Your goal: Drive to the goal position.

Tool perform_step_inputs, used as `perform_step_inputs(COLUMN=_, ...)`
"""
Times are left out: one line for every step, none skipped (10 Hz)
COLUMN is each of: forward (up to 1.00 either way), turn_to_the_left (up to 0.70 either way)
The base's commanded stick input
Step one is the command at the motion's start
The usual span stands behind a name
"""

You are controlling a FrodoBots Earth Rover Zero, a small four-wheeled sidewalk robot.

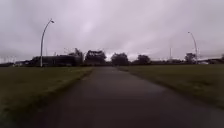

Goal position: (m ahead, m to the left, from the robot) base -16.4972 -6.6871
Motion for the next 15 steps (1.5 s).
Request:
perform_step_inputs(forward=0.09, turn_to_the_left=-0.18)
perform_step_inputs(forward=0.09, turn_to_the_left=-0.17)
perform_step_inputs(forward=0.08, turn_to_the_left=-0.16)
perform_step_inputs(forward=0.09, turn_to_the_left=-0.18)
perform_step_inputs(forward=0.08, turn_to_the_left=-0.17)
perform_step_inputs(forward=0.09, turn_to_the_left=-0.16)
perform_step_inputs(forward=0.11, turn_to_the_left=-0.21)
perform_step_inputs(forward=0.14, turn_to_the_left=-0.27)
perform_step_inputs(forward=1.00, turn_to_the_left=-0.40)
perform_step_inputs(forward=1.00, turn_to_the_left=-0.40)
perform_step_inputs(forward=1.00, turn_to_the_left=-0.40)
perform_step_inputs(forward=1.00, turn_to_the_left=-0.40)
perform_step_inputs(forward=1.00, turn_to_the_left=-0.40)
perform_step_inputs(forward=1.00, turn_to_the_left=-0.40)
perform_step_inputs(forward=1.00, turn_to_the_left=-0.40)
